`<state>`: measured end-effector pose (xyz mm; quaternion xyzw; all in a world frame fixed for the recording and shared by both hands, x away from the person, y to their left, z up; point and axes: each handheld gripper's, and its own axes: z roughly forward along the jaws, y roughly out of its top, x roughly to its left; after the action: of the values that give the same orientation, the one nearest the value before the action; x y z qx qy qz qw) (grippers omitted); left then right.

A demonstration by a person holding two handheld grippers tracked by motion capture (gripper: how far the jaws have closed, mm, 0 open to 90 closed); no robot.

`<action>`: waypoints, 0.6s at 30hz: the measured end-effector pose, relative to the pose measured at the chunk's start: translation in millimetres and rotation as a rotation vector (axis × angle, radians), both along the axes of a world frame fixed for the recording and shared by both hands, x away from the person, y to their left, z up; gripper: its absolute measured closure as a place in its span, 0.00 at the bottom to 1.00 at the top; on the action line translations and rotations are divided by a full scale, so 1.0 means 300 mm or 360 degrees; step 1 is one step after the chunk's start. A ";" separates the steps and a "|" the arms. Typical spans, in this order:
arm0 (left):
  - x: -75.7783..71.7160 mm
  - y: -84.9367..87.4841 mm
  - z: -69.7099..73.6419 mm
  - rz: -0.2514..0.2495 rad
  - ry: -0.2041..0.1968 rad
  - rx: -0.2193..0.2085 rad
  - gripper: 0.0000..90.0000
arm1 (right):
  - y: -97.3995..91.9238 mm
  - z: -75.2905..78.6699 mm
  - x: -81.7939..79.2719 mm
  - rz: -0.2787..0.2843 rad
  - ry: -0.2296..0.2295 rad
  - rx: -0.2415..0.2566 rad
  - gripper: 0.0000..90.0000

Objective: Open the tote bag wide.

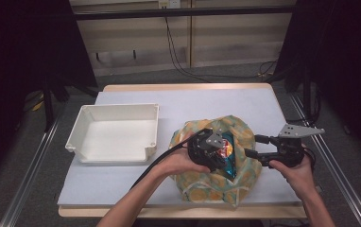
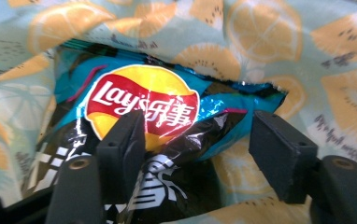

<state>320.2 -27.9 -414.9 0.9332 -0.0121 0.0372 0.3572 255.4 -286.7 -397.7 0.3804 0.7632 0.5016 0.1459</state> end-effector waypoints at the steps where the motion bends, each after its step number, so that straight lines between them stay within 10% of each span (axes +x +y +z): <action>1: -0.003 -0.005 -0.009 0.0016 -0.0023 0.0005 0.38 | -0.002 0.000 -0.001 -0.0003 -0.0002 0.0000 0.31; 18: -0.032 -0.044 -0.064 -0.0027 -0.0262 0.0108 0.32 | 0.002 -0.022 0.007 0.0005 0.0036 0.0000 0.31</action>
<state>310.7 -41.2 -434.2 0.9384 -0.0504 0.1103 0.3235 257.5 -286.2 -404.4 0.3849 0.7654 0.4973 0.1365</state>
